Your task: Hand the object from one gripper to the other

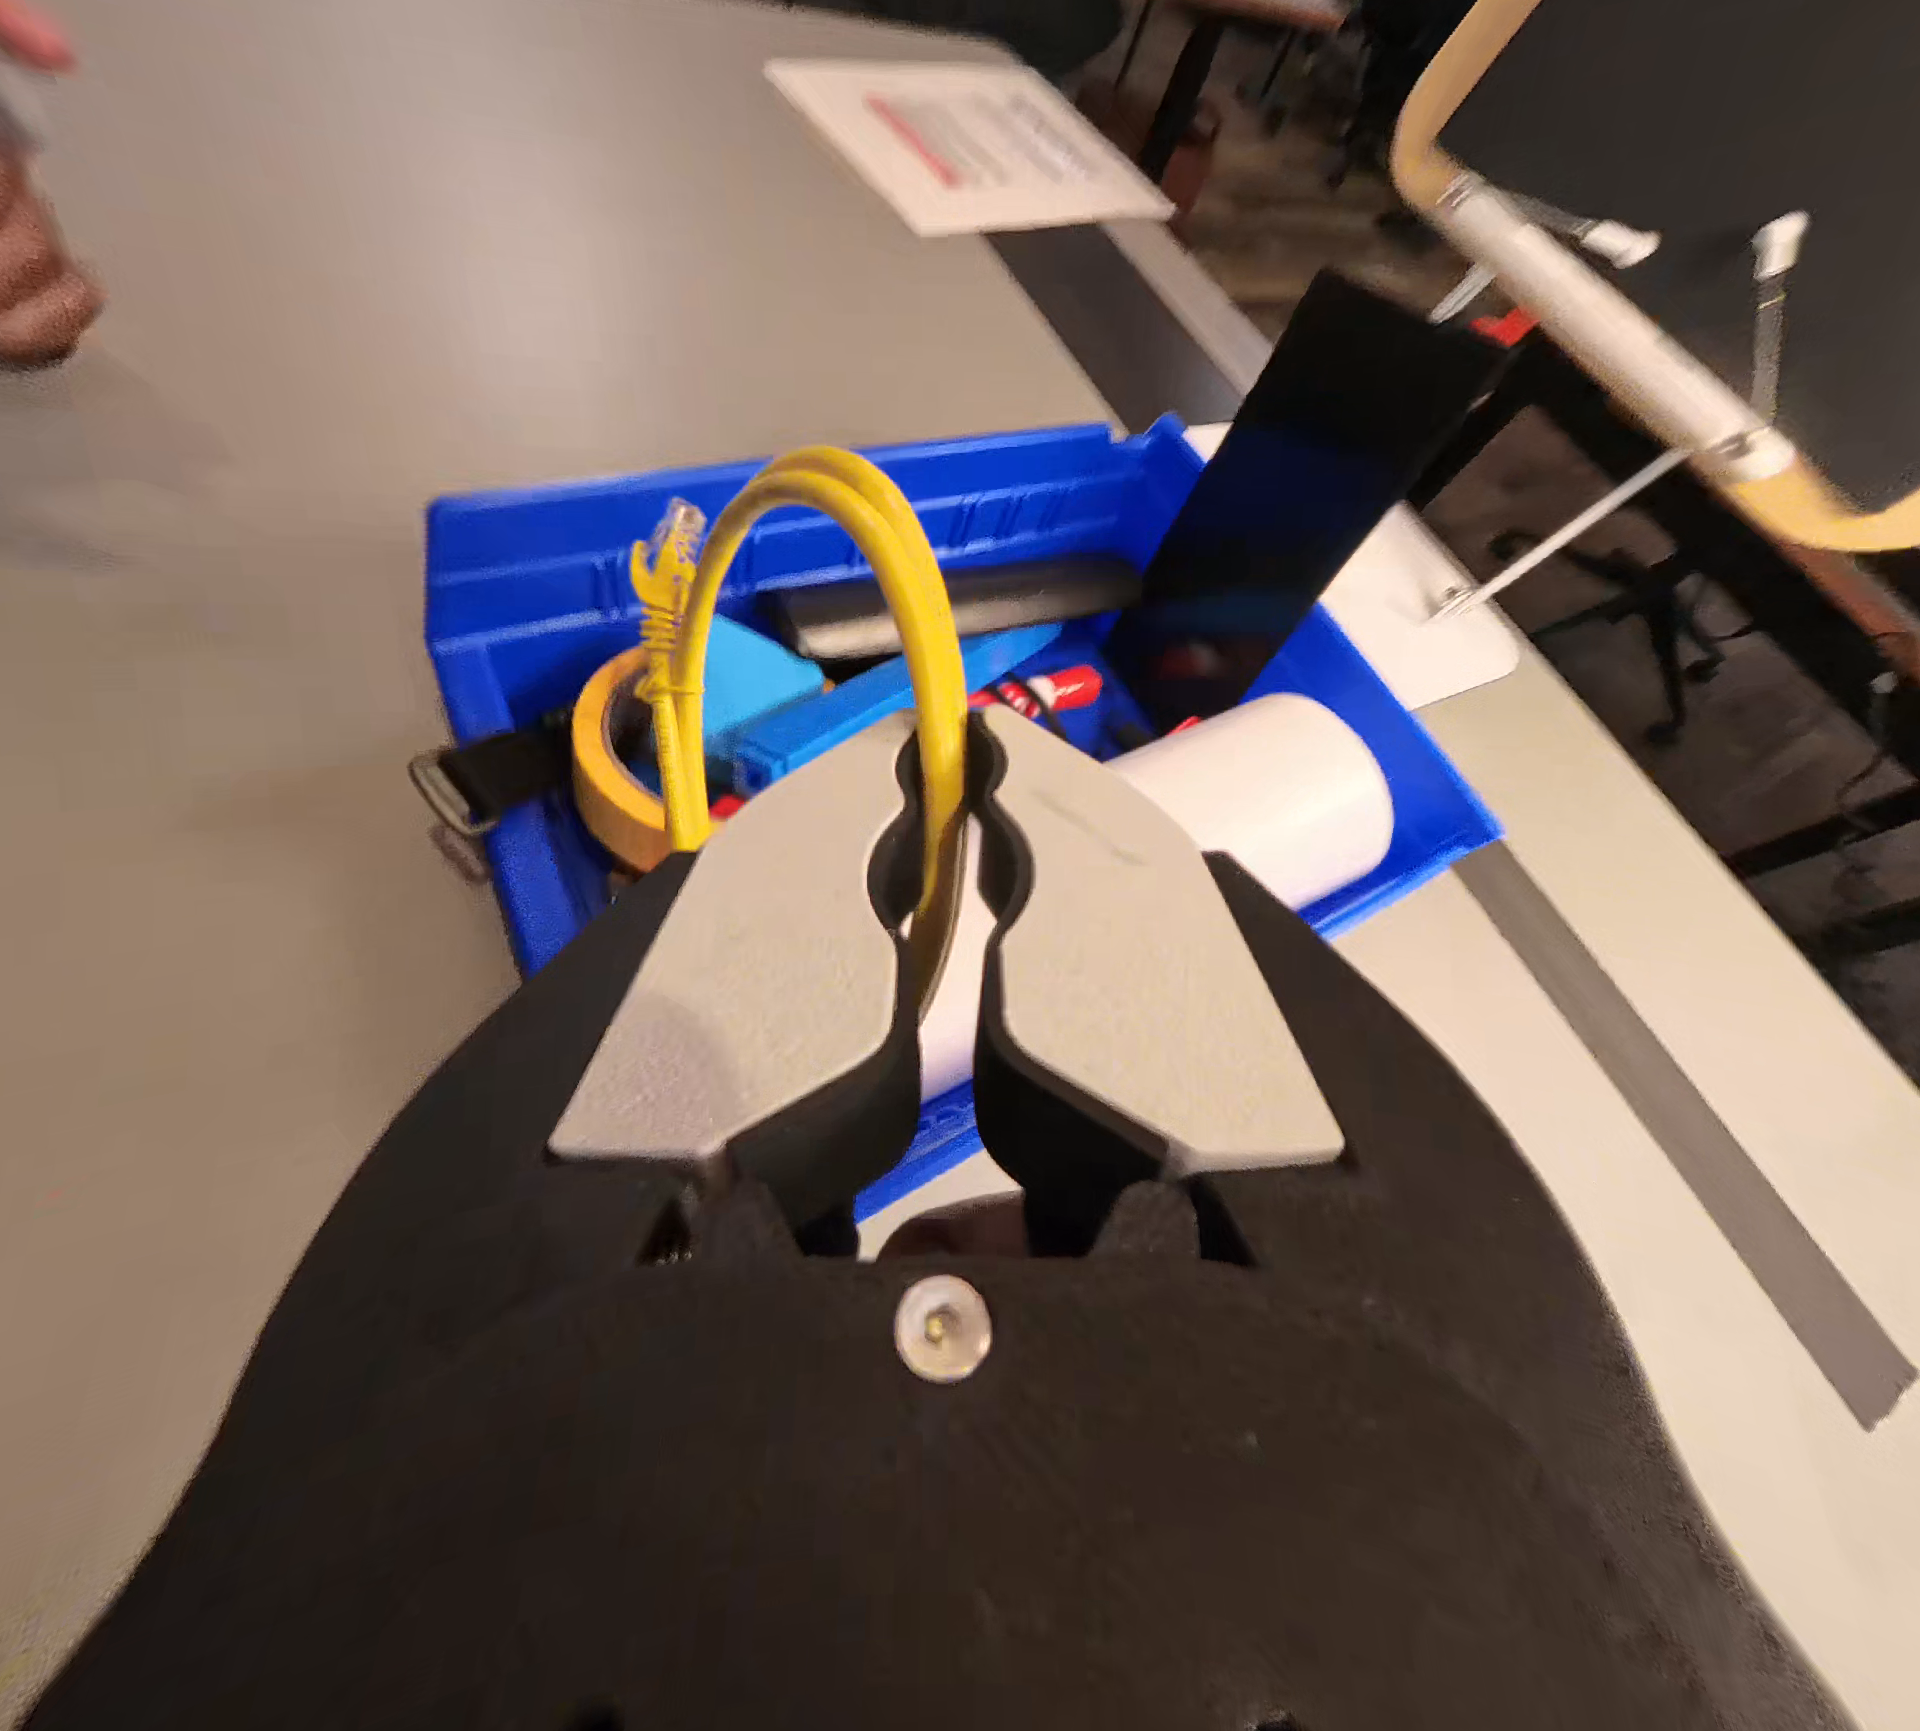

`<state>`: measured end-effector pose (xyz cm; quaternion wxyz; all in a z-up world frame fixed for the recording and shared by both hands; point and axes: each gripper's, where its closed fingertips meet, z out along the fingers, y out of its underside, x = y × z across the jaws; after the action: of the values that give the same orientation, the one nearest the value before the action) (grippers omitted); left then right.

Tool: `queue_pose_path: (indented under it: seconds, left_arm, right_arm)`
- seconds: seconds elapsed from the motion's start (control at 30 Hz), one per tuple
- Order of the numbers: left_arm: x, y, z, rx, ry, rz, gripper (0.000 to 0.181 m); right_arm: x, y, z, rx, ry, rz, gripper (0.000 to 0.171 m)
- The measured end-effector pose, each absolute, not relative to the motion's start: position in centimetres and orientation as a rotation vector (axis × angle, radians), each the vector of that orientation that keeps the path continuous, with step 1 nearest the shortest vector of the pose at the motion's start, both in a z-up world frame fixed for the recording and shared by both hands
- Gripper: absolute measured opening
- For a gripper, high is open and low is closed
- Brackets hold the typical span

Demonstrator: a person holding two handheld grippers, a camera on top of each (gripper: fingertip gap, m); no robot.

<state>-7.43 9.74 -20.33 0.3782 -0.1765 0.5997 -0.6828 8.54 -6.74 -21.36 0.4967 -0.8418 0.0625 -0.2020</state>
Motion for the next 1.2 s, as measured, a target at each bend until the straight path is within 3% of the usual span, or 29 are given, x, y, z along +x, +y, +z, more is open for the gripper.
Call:
queue_pose_path:
  seconds: [0.17, 0.27, 0.37, 0.47, 0.77, 1.2]
  left_arm:
    - [1.9, 10.7, -20.2, -0.363, 1.575, -1.646, 0.032]
    - [7.4, 12.6, -20.1, -0.402, 1.373, -1.69, 0.032]
    - [10.4, 13.0, -22.3, -0.474, 1.355, -1.744, 0.031]
    - [10.4, 13.1, -23.9, -0.509, 1.377, -1.764, 0.031]
    - [8.3, 13.0, -23.5, -0.501, 1.392, -1.722, 0.032]
    - [8.4, 12.5, -24.7, -0.508, 1.449, -1.642, 0.033]
  right_arm:
    - [9.0, -5.9, -25.2, -2.226, 0.063, -0.362, 0.005]
    - [10.0, -6.8, -27.7, -2.376, -0.018, -0.407, 0.005]
    - [10.9, -7.0, -28.4, -2.439, -0.079, -0.405, 0.014]
    - [11.5, -6.7, -28.3, -2.44, -0.1, -0.36, 0.031]
    - [12.8, -8.6, -27.8, -2.501, -0.081, -0.384, 0.058]
    - [14.5, -8.8, -26.1, -2.41, 0.153, -0.467, 0.063]
